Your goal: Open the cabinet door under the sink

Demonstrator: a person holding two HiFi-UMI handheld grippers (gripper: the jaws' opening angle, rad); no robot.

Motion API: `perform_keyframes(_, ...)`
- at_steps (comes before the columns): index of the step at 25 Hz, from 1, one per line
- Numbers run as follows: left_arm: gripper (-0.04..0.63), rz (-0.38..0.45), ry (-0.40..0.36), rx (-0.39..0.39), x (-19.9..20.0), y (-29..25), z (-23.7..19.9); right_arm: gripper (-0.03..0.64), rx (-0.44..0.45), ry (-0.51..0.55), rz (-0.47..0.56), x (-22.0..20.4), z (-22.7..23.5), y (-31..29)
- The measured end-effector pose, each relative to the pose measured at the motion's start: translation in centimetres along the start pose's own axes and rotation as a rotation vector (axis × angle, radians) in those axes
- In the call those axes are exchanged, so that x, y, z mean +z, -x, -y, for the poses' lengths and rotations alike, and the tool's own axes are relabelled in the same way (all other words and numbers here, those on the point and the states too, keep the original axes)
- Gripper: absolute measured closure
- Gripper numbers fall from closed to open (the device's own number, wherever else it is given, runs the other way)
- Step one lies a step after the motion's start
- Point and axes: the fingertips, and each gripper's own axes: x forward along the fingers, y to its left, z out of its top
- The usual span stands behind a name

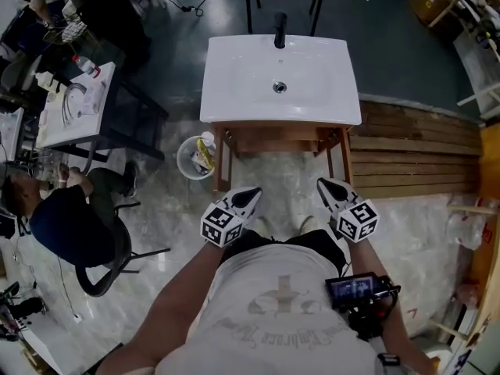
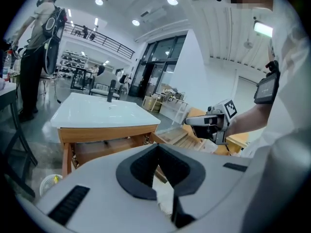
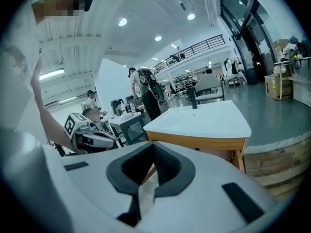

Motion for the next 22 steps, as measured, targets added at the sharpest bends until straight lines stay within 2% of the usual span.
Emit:
perform_keyframes(6, 0.586, 0.001, -0.045, -0.023, 0.7, 0.9, 1.0, 0.604, -0.010, 0.017, 0.019, 1.0, -1.7, 0.1)
perform_keyframes(11, 0.586, 0.022, -0.053, -0.028, 1.2, 1.0, 0.9, 0.604, -0.020, 0.033, 0.049, 2.5, -1.9, 0.0)
perform_keyframes(22, 0.586, 0.010, -0.050, -0.041, 0.8, 2.3, 1.6, 0.604, -0.056, 0.017, 0.051, 2.1, -3.0, 1.6)
